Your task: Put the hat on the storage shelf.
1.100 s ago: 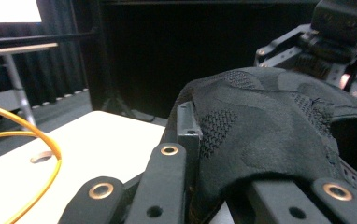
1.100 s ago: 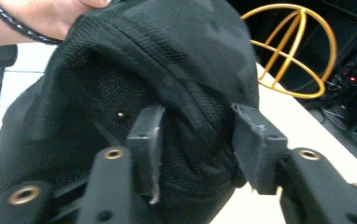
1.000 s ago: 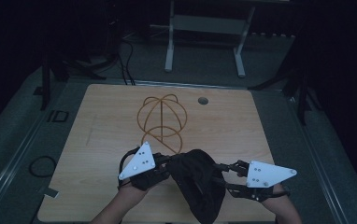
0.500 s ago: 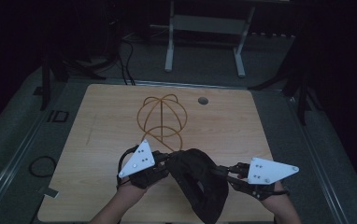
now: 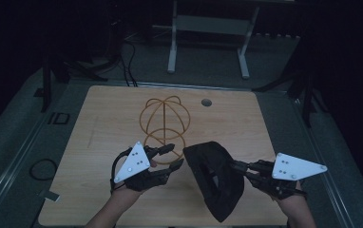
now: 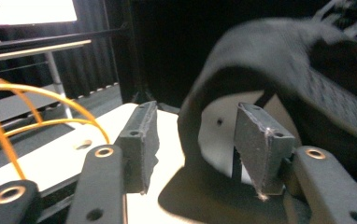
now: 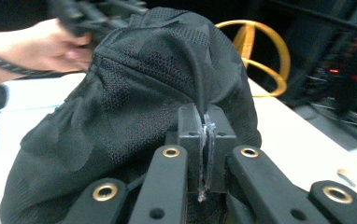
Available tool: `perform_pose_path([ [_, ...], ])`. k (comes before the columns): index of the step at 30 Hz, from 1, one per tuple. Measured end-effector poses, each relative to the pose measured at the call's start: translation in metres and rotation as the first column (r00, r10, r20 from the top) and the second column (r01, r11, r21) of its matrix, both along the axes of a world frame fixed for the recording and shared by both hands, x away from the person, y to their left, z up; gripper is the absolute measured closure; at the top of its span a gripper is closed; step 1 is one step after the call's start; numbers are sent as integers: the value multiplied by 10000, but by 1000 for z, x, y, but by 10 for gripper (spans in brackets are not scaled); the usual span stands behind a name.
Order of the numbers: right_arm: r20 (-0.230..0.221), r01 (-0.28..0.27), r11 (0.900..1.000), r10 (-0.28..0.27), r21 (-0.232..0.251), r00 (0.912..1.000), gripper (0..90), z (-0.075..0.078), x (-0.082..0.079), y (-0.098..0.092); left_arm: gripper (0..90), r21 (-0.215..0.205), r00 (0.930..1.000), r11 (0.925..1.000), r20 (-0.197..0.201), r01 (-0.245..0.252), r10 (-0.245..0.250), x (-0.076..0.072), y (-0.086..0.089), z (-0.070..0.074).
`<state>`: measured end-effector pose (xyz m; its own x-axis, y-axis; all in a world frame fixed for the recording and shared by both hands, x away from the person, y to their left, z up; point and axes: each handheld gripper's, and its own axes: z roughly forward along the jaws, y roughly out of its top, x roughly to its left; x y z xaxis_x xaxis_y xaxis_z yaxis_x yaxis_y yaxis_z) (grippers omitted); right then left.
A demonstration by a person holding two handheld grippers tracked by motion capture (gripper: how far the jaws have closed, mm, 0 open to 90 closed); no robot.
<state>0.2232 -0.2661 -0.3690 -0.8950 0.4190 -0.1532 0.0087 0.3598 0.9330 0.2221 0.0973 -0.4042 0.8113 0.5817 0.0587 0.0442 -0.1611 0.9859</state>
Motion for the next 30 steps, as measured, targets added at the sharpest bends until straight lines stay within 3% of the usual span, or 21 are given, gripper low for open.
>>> perform_pose_path([
  [3,-98,587,9977,-584,351,9982,875,3,3,-9,445,26,9997,9998,-159,-174,174,0,7,-4],
  [12,-106,1890,9777,-1888,914,9820,876,10,16,-25,138,407,9950,9953,-453,-874,892,1,19,-19],
  [15,-121,2266,9682,-2266,1059,9739,875,13,25,-27,26,575,9890,9896,-604,-1317,1351,2,27,-30],
  [19,-138,2635,9581,-2636,1121,9645,875,17,34,-25,22,801,9796,9801,-718,-1818,1876,2,37,-42],
  [21,-105,2701,9555,-2708,1183,9626,875,19,39,-23,22,995,9706,9695,-667,-2240,2311,1,41,-50],
  [23,-81,2791,9526,-2802,1211,9599,875,22,44,-20,22,1113,9656,9642,-735,-2407,2496,1,46,-57],
  [30,8,3016,9450,-3042,1265,9526,875,32,65,-9,22,1128,9471,9528,-1263,-2819,2952,0,67,-84],
])
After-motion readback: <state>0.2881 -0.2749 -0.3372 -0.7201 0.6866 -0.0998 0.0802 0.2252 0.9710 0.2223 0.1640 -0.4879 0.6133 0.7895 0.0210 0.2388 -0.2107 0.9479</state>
